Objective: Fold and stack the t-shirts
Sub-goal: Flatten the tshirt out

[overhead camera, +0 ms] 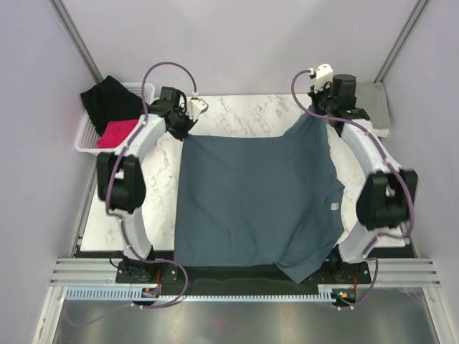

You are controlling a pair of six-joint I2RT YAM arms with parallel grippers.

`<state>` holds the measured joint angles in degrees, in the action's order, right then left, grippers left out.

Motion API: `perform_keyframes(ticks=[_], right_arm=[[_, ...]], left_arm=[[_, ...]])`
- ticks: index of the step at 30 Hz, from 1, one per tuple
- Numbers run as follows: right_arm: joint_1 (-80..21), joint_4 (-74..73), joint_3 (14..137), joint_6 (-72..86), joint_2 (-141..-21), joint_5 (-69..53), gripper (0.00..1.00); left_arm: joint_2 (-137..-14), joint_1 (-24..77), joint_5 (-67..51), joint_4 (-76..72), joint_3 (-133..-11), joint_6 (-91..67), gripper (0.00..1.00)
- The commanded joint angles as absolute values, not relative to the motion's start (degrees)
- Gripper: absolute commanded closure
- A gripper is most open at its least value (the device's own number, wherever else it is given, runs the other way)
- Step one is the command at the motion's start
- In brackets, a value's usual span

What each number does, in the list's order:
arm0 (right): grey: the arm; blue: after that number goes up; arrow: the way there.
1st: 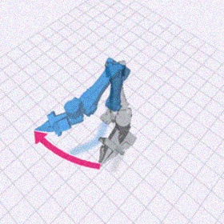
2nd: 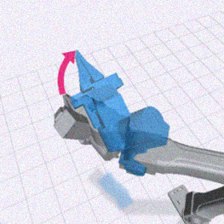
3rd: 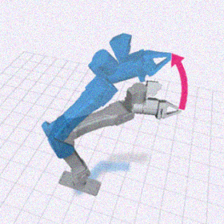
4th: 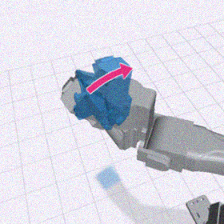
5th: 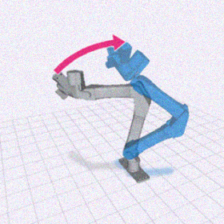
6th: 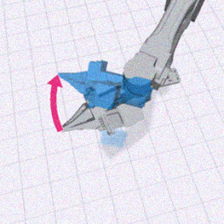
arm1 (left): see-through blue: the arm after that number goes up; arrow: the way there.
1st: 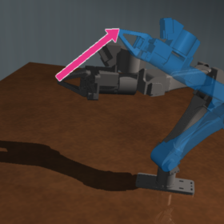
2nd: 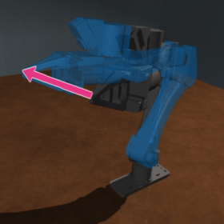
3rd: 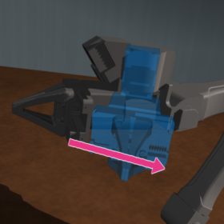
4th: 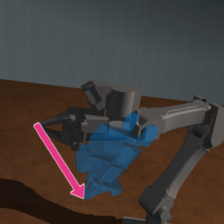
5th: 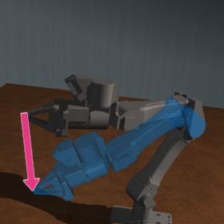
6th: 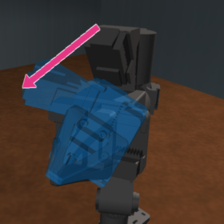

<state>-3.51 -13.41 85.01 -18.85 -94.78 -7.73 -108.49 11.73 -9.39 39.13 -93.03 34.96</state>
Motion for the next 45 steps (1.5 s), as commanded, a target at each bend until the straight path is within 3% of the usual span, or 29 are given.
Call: perform_keyframes(ticks=[1,7,14,15,16,18,19,31,45], right_arm=[[-3.3,-8.7,96.0,-16.5,-109.3,-9.1,1.00],[-4.0,-13.8,119.3,-15.6,-129.8,-6.6,1.00],[-5.9,-14.9,118.1,-14.9,-131.7,-6.2,0.99],[-5.8,-15.0,117.3,-12.9,-131.2,-5.8,0.92],[-5.6,-14.9,116.3,-11.6,-130.3,-4.9,0.70],[-4.0,-14.9,116.1,-8.4,-129.6,-5.6,0.48],[-3.2,-14.6,117.0,-7.1,-129.9,-6.5,0.45],[8.3,-15.2,136.8,12.2,-150.9,-21.8,0.48],[8.5,-11.9,131.7,22.7,-153.0,-35.7,0.50]], left_arm=[[-119.0,10.4,-10.2,36.4,-107.5,37.6,0.98],[-131.2,9.6,-8.4,40.6,-124.6,34.5,0.98],[-131.1,9.5,-9.4,40.2,-122.1,31.7,0.98],[-130.8,9.4,-9.4,40.1,-121.3,31.5,0.98],[-130.7,9.4,-9.7,40.1,-121.0,31.3,0.98],[-130.3,9.5,-10.1,40.0,-120.6,31.3,0.98],[-130.3,9.6,-10.0,40.0,-120.5,31.2,0.98],[-128.0,9.8,-9.2,42.5,-117.3,28.3,0.98],[-127.7,10.5,-9.3,43.4,-115.8,26.4,0.98]])
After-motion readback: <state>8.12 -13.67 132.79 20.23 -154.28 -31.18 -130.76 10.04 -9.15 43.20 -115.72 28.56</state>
